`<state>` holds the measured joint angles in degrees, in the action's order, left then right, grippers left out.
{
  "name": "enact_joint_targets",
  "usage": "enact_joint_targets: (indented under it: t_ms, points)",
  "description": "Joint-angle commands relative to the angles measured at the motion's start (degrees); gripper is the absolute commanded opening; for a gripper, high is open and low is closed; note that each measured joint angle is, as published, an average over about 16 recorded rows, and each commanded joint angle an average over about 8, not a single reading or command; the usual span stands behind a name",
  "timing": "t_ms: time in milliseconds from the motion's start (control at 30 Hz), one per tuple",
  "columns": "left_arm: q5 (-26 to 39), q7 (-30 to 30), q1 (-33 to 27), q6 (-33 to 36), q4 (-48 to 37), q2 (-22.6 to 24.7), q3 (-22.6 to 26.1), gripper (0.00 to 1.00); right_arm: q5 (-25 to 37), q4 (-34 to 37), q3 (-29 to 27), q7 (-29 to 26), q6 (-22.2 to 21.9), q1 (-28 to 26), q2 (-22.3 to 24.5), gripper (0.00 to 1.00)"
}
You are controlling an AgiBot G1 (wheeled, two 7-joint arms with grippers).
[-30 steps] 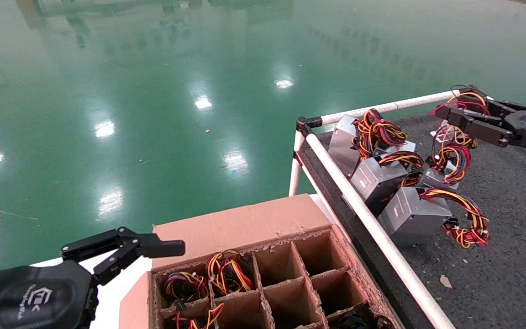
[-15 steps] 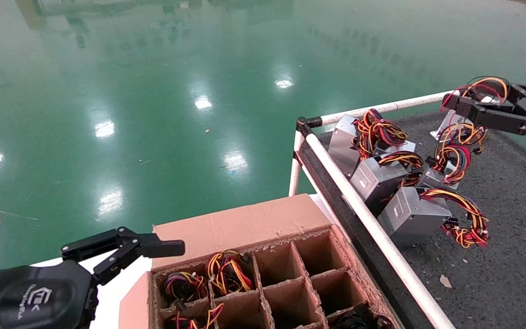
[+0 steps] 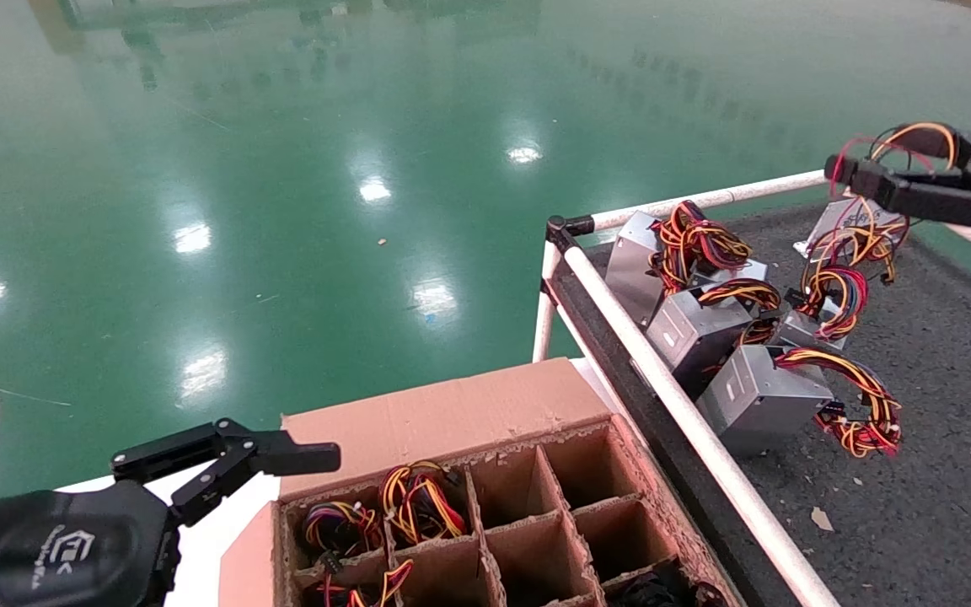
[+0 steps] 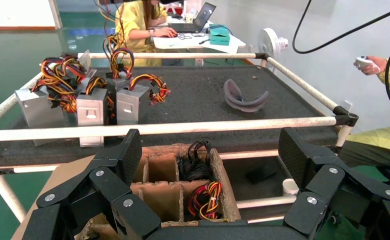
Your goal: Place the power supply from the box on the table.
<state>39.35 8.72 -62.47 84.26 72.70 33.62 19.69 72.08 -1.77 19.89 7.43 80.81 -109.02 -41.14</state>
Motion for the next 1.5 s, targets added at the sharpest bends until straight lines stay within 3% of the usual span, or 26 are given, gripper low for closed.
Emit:
enact_joint_targets:
  t_ms: [33,967,1267,1500]
  points:
    - [0.0,0.0,0.0,0.0,0.0,0.0,0.0,1.0,0.64,-0.05,0.45,0.06,0.42,0.26,0.2,1.0]
    - [-0.02,-0.01,-0.01,-0.01,0.0,-0.01,0.03,1.0,6.65,-2.21,4.5,-0.26,3.7,-5.61,4.77,1.0]
    - [-0.03,-0.02,0.0,-0.02,-0.01,-0.02,0.03,1.0,5.48,-1.66,3.83,-0.37,3.87,-5.03,3.31,1.0]
    - [-0.03,-0.03,0.0,-0.02,-0.03,-0.02,0.03,1.0,2.36,-7.28,3.08,-1.87,4.03,-0.63,3.34,1.0]
